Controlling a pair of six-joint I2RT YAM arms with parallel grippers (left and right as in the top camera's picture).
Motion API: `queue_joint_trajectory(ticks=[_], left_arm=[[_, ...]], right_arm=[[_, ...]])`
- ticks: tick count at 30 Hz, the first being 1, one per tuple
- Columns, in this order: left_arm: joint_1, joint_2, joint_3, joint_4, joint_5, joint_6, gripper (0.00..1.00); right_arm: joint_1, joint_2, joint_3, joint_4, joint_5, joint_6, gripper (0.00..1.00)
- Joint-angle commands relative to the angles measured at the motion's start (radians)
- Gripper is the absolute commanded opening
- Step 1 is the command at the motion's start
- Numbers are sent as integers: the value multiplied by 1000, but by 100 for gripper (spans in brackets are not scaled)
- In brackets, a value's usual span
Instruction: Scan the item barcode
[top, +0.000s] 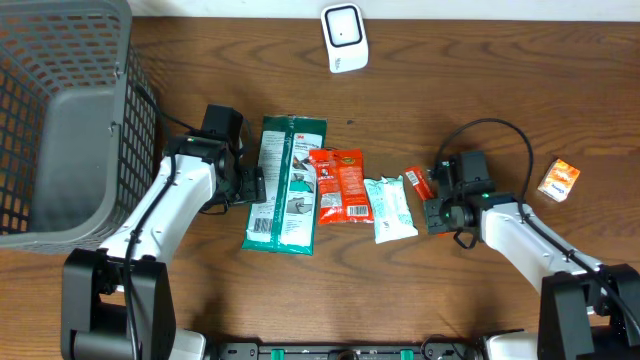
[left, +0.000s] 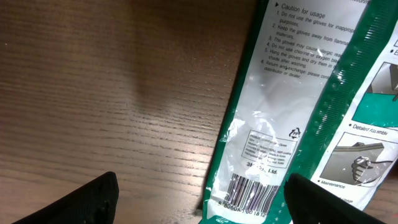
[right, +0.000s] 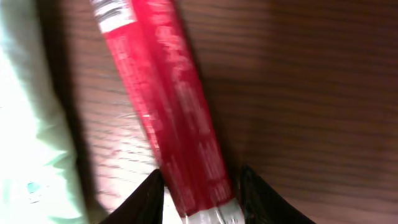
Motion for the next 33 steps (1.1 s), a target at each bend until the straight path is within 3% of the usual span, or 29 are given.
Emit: queue_joint_trajectory(ticks=[1, 11, 16, 25, 33], left_arm=[[0, -1, 4, -3, -9, -3, 86], [0, -1, 4, -3, -9, -3, 86], [0, -1, 4, -3, -9, -3, 86], [0, -1, 4, -3, -8, -3, 86], [0, -1, 4, -3, -9, -3, 86]], right_arm=[[-13, 3, 31, -14, -38, 12, 40], [-13, 3, 207, -199, -77, -25, 44], [-24, 3, 196, -203, 3, -44, 36], [-42, 3, 169, -202, -46, -84, 38], [-42, 3, 127, -182, -56, -84, 31]])
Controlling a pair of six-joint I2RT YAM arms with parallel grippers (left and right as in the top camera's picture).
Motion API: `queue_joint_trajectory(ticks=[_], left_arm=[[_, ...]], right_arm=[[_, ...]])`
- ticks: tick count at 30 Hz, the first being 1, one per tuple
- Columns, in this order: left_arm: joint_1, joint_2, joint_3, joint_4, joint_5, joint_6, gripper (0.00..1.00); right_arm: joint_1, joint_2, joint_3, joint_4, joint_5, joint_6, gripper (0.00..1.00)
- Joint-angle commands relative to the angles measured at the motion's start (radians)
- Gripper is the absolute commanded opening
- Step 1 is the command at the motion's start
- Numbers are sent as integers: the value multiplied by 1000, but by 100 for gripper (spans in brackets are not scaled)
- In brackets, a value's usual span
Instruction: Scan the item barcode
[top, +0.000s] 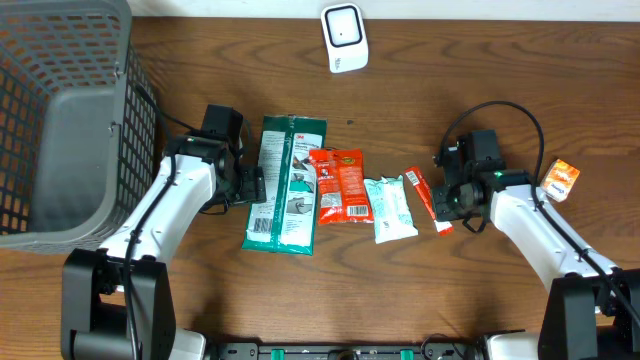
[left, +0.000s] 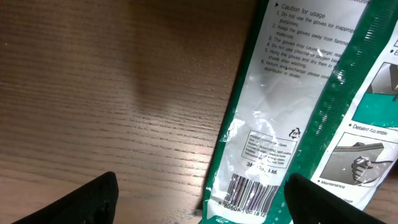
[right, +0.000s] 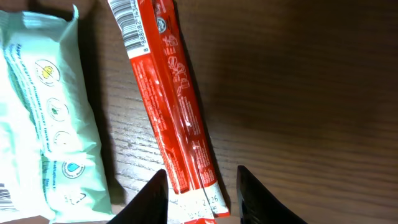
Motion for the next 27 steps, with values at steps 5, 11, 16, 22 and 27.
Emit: queue_joint_trajectory(ticks=[5, 11, 16, 22, 27], left_arm=[[0, -1, 4, -3, -8, -3, 86], [0, -1, 4, -3, -9, -3, 86], [0, -1, 4, -3, -9, -3, 86], [0, -1, 4, -3, -8, -3, 86], [0, -1, 4, -3, -8, -3, 86]], right_arm=[[-6, 2, -75, 61, -62, -12, 30], [-6, 2, -102, 112, -50, -12, 27], [-6, 2, -102, 143, -51, -12, 28], [-7, 1, -102, 149, -50, -11, 28], [-25, 1, -102, 161, -43, -5, 29]])
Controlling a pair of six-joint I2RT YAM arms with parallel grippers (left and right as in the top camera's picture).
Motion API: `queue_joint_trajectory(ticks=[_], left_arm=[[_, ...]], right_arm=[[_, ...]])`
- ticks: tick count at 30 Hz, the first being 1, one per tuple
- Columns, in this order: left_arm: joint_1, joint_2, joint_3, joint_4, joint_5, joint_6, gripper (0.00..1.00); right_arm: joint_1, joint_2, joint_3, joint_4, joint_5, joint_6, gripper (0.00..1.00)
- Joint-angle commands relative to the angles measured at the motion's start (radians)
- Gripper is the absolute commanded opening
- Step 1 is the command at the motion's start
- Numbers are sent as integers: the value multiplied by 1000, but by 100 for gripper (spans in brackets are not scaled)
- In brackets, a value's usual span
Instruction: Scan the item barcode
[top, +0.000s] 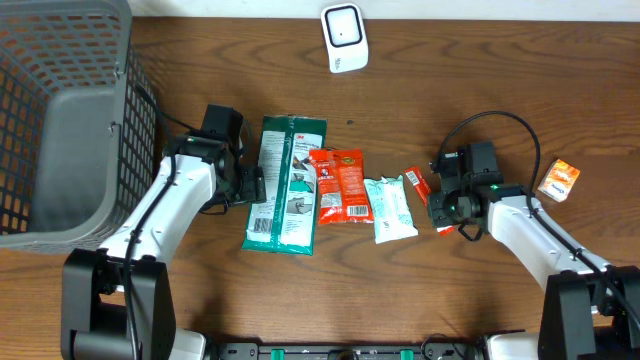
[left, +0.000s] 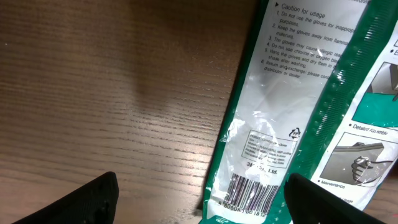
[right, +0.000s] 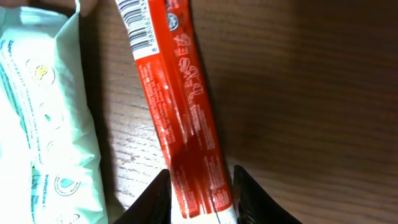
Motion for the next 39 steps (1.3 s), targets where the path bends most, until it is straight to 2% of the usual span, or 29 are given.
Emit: queue_joint_trajectory(ticks=[1, 12, 20, 24, 27, 32, 35, 39], left_arm=[[0, -1, 4, -3, -8, -3, 86], [0, -1, 4, -3, -8, -3, 86], [0, -1, 4, -3, -9, -3, 87], [0, -1, 4, -3, -9, -3, 86], [0, -1, 4, -3, -8, -3, 86], [0, -1, 4, -3, -8, -3, 86], [0, -1, 4, -3, -8, -3, 86], [0, -1, 4, -3, -8, -3, 86]], right_arm=[[-23, 1, -5, 13, 2, 9, 29], [-26, 1, -36, 13, -51, 30, 25], [-26, 1, -73, 62, -43, 31, 19], [-25, 1, -78, 67, -44, 31, 11], [-26, 1, -76, 69, -43, 30, 2], [-26, -28, -11, 2, -42, 30, 1], [-26, -59, 29, -24, 43, 30, 1], [-13, -87, 48, -45, 272, 31, 1]])
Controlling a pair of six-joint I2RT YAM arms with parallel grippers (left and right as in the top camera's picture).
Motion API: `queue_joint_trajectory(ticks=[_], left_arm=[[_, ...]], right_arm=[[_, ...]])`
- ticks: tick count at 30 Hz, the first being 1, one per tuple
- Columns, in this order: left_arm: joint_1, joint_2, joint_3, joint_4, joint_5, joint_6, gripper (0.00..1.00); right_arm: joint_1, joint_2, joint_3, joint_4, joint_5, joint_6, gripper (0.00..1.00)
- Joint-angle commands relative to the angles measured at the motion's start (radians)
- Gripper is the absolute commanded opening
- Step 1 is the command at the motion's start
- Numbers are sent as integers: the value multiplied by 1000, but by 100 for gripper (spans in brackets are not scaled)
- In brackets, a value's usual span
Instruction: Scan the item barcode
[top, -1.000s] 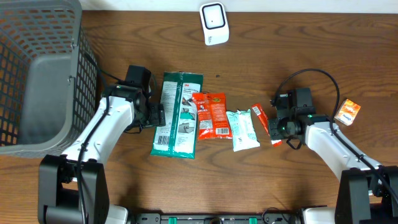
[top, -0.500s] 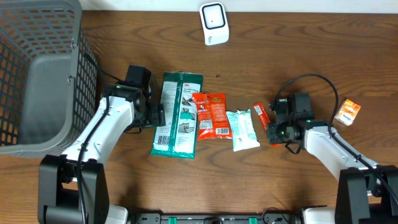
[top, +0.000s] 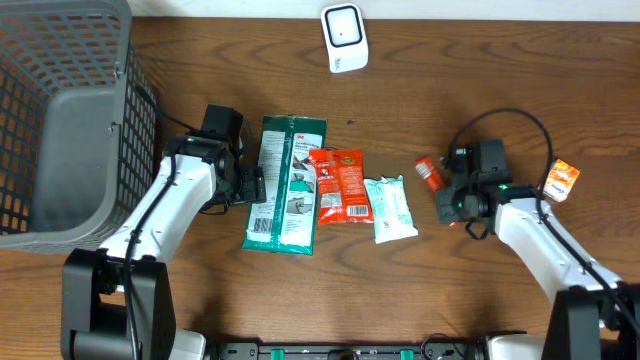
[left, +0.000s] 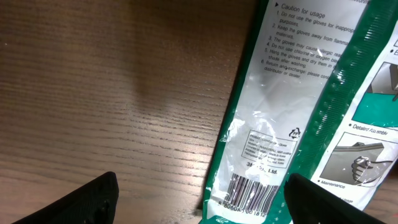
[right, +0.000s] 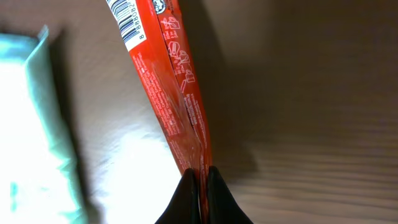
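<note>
My right gripper (right: 200, 177) is shut on the near end of a long red stick packet (right: 168, 81), held off the table, its barcode end (right: 127, 22) pointing away from me. In the overhead view the red packet (top: 429, 172) pokes out to the left of the right gripper (top: 452, 205). The white scanner (top: 343, 38) stands at the table's far edge. My left gripper (left: 200, 205) is open, low over the table at the near end of the green-and-white glove pack (left: 298, 118), whose barcode (left: 249, 191) lies between the fingers.
A grey basket (top: 60, 110) fills the far left. The green glove pack (top: 287, 185), an orange-red pouch (top: 338, 186) and a pale green wipes pack (top: 390, 208) lie in a row mid-table. A small orange box (top: 558, 180) lies at the right.
My right gripper was open around the red stick packet on the table; now it is shut on its near end and the packet is raised, farther right. The left arm is unchanged.
The right gripper was open low over the red packet beside the wipes pack, stood a little higher and farther right a moment later, then was down around it again. Now it is shut on the packet, which is lifted. The left gripper stayed open over the glove pack throughout.
</note>
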Motion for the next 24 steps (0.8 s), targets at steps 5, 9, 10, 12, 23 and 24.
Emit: queue_joint_trajectory(ticks=[5, 9, 10, 12, 23, 24], left_arm=[[0, -1, 4, -3, -9, -3, 86], [0, -1, 4, -3, -8, -3, 86], [0, -1, 4, -3, -9, -3, 86], [0, -1, 4, -3, -8, -3, 86], [0, -1, 4, -3, -8, -3, 86], [0, -1, 4, -3, -8, -3, 86]], right_arm=[[47, -32, 29, -10, 510, 73, 1], [90, -31, 28, -31, 667, 122, 1], [106, -31, 28, -36, 698, 129, 1], [143, -23, 28, -38, 749, 135, 1], [303, 199, 28, -20, 1048, 134, 1], [308, 219, 28, -13, 1064, 134, 1]])
